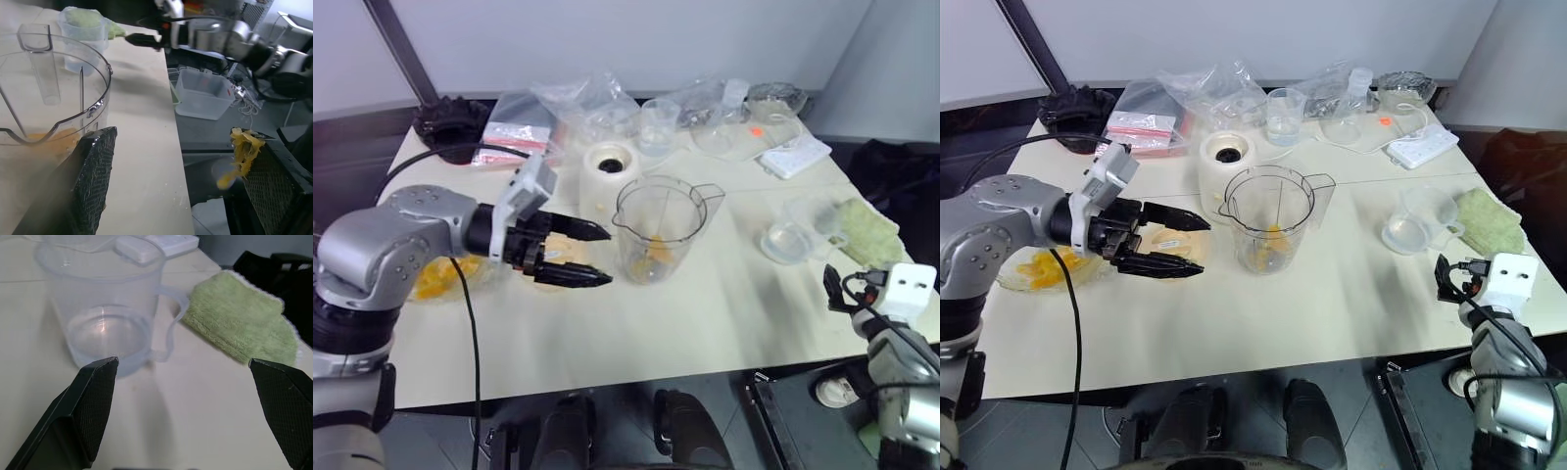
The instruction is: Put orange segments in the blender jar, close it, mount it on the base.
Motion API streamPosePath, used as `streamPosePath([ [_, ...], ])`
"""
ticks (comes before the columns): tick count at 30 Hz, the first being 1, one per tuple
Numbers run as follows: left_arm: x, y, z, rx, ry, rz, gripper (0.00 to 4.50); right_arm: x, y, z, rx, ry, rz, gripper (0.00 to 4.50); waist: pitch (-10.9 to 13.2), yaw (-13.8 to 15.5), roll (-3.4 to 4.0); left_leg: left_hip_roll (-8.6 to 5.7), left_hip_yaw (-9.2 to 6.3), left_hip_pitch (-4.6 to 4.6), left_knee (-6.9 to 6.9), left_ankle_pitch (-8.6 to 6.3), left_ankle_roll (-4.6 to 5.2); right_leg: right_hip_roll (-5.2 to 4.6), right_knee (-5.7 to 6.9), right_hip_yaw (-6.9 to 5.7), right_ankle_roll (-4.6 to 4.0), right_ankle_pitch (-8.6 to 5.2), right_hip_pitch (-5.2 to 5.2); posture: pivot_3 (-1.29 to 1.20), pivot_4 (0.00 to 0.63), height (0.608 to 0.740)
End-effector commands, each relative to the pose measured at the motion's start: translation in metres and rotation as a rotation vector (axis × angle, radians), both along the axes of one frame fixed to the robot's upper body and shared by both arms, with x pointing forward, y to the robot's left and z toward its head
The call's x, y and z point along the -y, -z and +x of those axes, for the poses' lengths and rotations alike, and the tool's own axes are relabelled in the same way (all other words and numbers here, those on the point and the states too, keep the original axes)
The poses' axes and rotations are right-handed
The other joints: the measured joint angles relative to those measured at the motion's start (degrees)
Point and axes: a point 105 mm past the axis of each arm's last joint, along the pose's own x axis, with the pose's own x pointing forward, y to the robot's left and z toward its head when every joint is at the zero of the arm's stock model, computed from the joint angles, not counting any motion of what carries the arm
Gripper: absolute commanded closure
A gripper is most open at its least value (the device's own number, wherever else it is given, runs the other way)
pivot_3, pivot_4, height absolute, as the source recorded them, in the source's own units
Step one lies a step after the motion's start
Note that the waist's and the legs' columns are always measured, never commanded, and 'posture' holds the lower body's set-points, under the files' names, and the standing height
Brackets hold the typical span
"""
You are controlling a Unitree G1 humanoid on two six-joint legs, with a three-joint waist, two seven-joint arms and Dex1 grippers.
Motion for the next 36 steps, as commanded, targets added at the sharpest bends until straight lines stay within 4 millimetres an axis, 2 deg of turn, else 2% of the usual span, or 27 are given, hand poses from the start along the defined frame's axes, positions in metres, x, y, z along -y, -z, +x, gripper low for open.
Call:
streamPosePath([
  [1,0.000,-0.005,-0.011,0.019,0.035,0.012,0.60,0.006,-0.003,0.014,0.021,0.010,-0.031,0.07,0.0,0.0,0.00,-0.02,0.00,0.00,-0.09,0.00,0.00,0.00,0.00,0.01,0.06,-0.04,-0.02,0.00,0.150,0.740],
  [6,-0.004,-0.004,-0.011,0.021,0.003,0.024,0.60,0.016,-0.007,0.030,0.036,0.046,-0.065,0.07,0.0,0.0,0.03,-0.08,0.06,0.08,-0.46,0.01,0.02,0.01,-0.03,0.11,0.15,-0.09,-0.11,0.00,0.150,0.740],
  [11,-0.005,-0.003,-0.013,0.027,-0.018,0.025,0.60,0.029,-0.008,0.034,0.038,0.093,-0.088,0.07,0.0,-0.1,0.02,-0.08,0.05,0.11,-0.49,0.02,0.01,0.04,-0.02,0.11,0.16,-0.09,-0.10,0.00,0.150,0.740],
  [19,-0.005,-0.003,-0.016,0.027,-0.024,0.021,0.60,0.034,-0.008,0.047,0.051,0.104,-0.086,0.07,0.0,-0.3,0.02,-0.08,0.07,0.17,-0.49,0.03,0.01,0.06,0.00,0.16,0.16,-0.09,-0.05,0.00,0.150,0.740],
  [30,-0.003,-0.003,-0.017,0.034,-0.030,0.032,0.60,0.041,0.002,0.072,0.043,0.112,-0.067,0.07,0.0,-0.5,0.01,-0.09,0.20,0.28,-0.49,0.04,-0.01,0.09,0.04,0.33,0.17,-0.07,-0.03,0.00,0.150,0.740],
  [31,-0.003,-0.004,-0.017,0.036,-0.032,0.033,0.60,0.041,0.002,0.074,0.047,0.116,-0.063,0.60,0.0,-0.6,0.01,-0.09,0.20,0.29,-0.49,0.04,-0.01,0.09,0.04,0.35,0.17,-0.07,-0.02,0.00,0.150,0.740],
  [32,-0.004,-0.004,-0.017,0.039,-0.035,0.034,0.60,0.041,0.002,0.075,0.050,0.114,-0.063,0.90,0.0,-0.6,0.01,-0.09,0.20,0.30,-0.49,0.04,-0.01,0.11,0.04,0.35,0.17,-0.07,-0.02,0.00,0.150,0.740],
  [36,-0.006,-0.005,-0.015,0.044,-0.044,0.035,0.60,0.039,0.002,0.078,0.063,0.105,-0.060,3.02,0.0,-0.5,0.02,-0.09,0.20,0.30,-0.50,0.04,-0.01,0.11,0.04,0.37,0.17,-0.07,-0.02,0.00,0.150,0.740],
])
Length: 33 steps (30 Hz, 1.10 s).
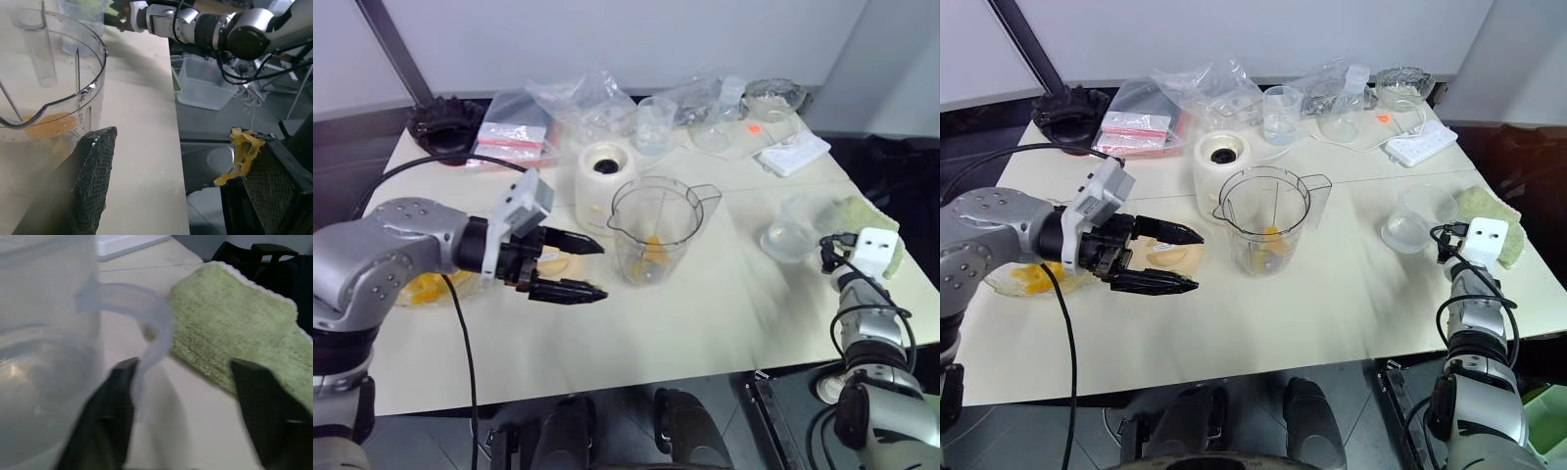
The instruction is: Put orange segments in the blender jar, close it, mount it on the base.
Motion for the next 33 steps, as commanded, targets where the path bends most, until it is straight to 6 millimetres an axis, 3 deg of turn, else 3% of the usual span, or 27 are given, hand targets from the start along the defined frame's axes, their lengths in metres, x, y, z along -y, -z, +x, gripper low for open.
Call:
streamPosePath([
  [1,-0.002,-0.010,-0.002,0.053,0.002,-0.003,0.60,0.007,-0.018,0.003,0.059,0.011,-0.032,3.53,0.0,0.2,0.00,0.00,0.01,0.00,0.00,0.00,0.00,0.00,0.00,0.01,0.00,0.00,0.00,0.00,0.150,0.740],
  [3,-0.003,-0.011,-0.001,0.055,-0.001,-0.003,0.60,0.006,-0.019,0.005,0.063,0.008,-0.035,4.43,0.0,0.3,0.00,-0.02,0.02,-0.02,0.00,0.00,-0.01,-0.01,-0.01,0.03,0.01,0.00,0.00,0.00,0.150,0.740],
  [9,-0.005,-0.014,0.006,0.071,-0.024,-0.013,0.60,0.007,-0.040,0.012,0.118,0.000,-0.072,4.43,0.0,0.1,0.00,-0.05,0.09,0.02,0.01,0.01,-0.01,-0.01,-0.01,0.16,0.02,0.01,0.01,0.00,0.150,0.740],
  [13,-0.011,-0.020,0.017,0.086,-0.067,-0.032,0.60,0.000,-0.085,0.023,0.196,-0.059,-0.181,4.43,0.0,0.1,0.03,-0.05,0.09,0.02,0.00,0.02,-0.03,0.00,0.01,0.16,0.02,0.01,0.01,0.00,0.150,0.740],
  [19,-0.022,-0.031,0.032,0.118,-0.100,-0.061,0.60,-0.035,-0.172,0.035,0.314,-0.217,-0.320,4.43,0.1,-0.8,0.15,-0.04,0.20,-0.01,-0.01,0.02,-0.02,0.02,0.09,0.29,0.11,0.05,-0.14,0.00,0.150,0.740],
  [21,-0.023,-0.035,0.036,0.129,-0.106,-0.073,0.60,-0.047,-0.193,0.035,0.335,-0.261,-0.339,4.43,0.1,-1.0,0.15,-0.03,0.19,-0.08,-0.01,0.02,-0.02,0.04,0.14,0.29,0.23,0.12,-0.24,0.00,0.150,0.740],
  [26,-0.027,-0.038,0.043,0.157,-0.121,-0.080,0.60,-0.067,-0.227,0.032,0.353,-0.330,-0.393,4.43,0.1,-0.9,0.14,-0.02,0.19,-0.10,-0.06,0.01,-0.02,0.06,0.14,0.28,0.26,0.12,-0.28,0.00,0.150,0.740],
  [29,-0.029,-0.040,0.048,0.170,-0.136,-0.095,0.60,-0.093,-0.251,0.030,0.374,-0.429,-0.465,4.43,0.1,-0.9,0.15,-0.03,0.26,-0.16,-0.05,0.02,-0.02,0.03,0.13,0.30,0.26,0.12,-0.33,0.00,0.150,0.740],
  [33,-0.033,-0.039,0.052,0.178,-0.156,-0.097,0.60,-0.122,-0.256,0.028,0.351,-0.548,-0.553,4.43,0.1,-0.9,0.15,-0.03,0.31,-0.21,-0.05,0.01,-0.02,0.03,0.15,0.35,0.27,0.13,-0.44,0.00,0.150,0.740],
])
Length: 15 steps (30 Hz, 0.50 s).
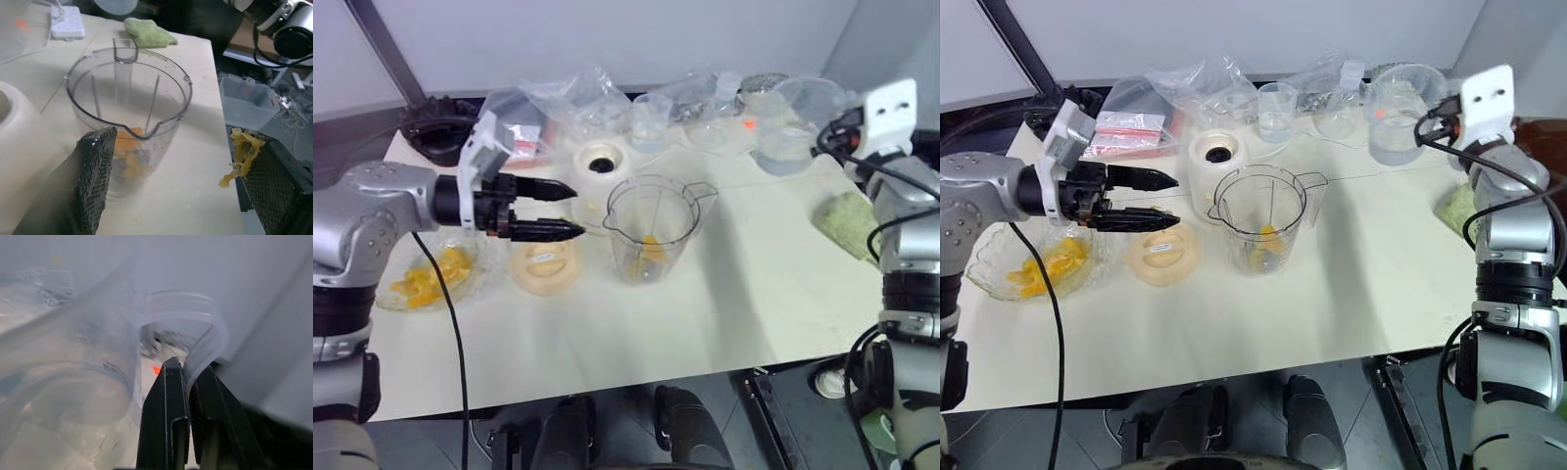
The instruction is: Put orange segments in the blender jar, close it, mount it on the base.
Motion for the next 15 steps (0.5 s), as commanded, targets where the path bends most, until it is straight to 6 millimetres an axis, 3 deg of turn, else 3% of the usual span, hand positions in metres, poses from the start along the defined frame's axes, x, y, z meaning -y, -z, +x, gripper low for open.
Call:
streamPosePath([
  [1,-0.002,-0.012,0.001,0.064,-0.007,-0.009,0.60,-0.021,-0.035,-0.012,0.099,-0.074,-0.110,4.43,0.0,0.0,0.00,0.00,0.00,0.00,-0.01,0.00,0.00,0.00,0.00,0.00,0.00,0.00,0.00,0.00,0.150,0.740],
  [10,-0.007,-0.006,0.002,0.066,-0.034,0.008,0.60,-0.057,-0.027,-0.016,0.067,-0.214,-0.249,4.43,0.0,0.2,-0.01,0.00,0.04,-0.01,0.01,0.00,0.00,-0.01,0.01,0.01,0.01,0.00,-0.01,0.00,0.150,0.740],
  [15,-0.007,-0.003,0.001,0.062,-0.040,0.010,0.60,-0.066,-0.026,-0.017,0.061,-0.246,-0.272,4.43,0.0,0.2,-0.02,0.01,0.03,-0.01,0.01,0.00,0.00,-0.01,0.02,0.00,0.01,0.00,-0.02,0.00,0.150,0.740],
])
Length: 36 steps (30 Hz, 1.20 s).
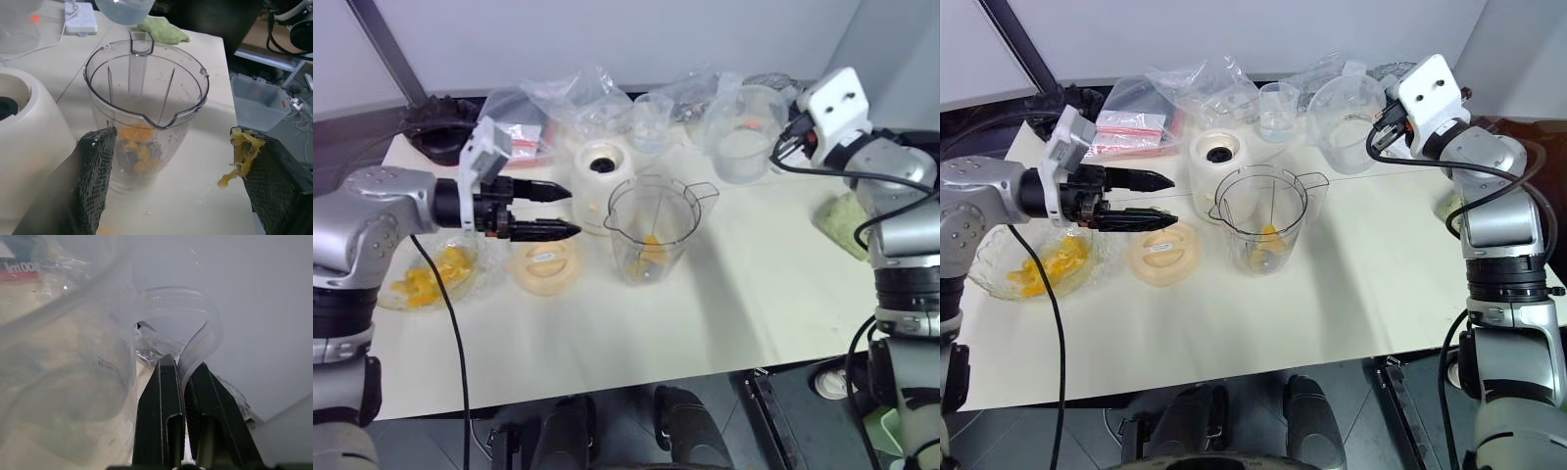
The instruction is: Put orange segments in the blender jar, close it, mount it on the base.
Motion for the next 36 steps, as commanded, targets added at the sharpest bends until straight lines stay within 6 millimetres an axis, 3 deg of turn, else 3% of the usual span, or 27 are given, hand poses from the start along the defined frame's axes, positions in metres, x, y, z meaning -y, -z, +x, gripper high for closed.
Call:
streamPosePath([
  [1,-0.002,-0.011,-0.003,0.066,-0.002,-0.003,0.60,-0.011,-0.027,-0.011,0.106,-0.040,-0.051,4.43,0.0,0.0,0.00,0.00,0.00,0.00,0.00,0.00,0.00,0.00,0.00,0.00,0.00,0.00,0.00,0.00,0.150,0.740],
  [6,-0.002,-0.007,-0.003,0.062,-0.007,0.001,0.60,-0.024,-0.029,-0.014,0.149,-0.062,-0.177,4.43,0.0,0.0,-0.01,0.00,0.00,0.00,0.01,0.00,0.00,0.00,0.03,0.00,0.00,0.00,-0.01,0.00,0.150,0.740],
  [13,-0.001,-0.005,-0.002,0.059,-0.009,0.001,0.60,-0.033,-0.034,-0.017,0.182,-0.075,-0.225,4.43,0.0,0.0,-0.01,0.00,0.01,0.00,0.01,0.00,0.00,0.00,0.04,0.00,0.00,0.00,-0.01,0.00,0.150,0.740],
  [36,0.001,-0.004,-0.002,0.056,-0.011,-0.007,0.60,-0.046,-0.048,-0.022,0.369,-0.054,-0.412,4.43,0.0,-0.1,-0.01,0.00,0.01,0.01,0.03,0.00,-0.01,0.00,0.07,0.00,0.00,0.00,-0.01,0.00,0.150,0.740],
])
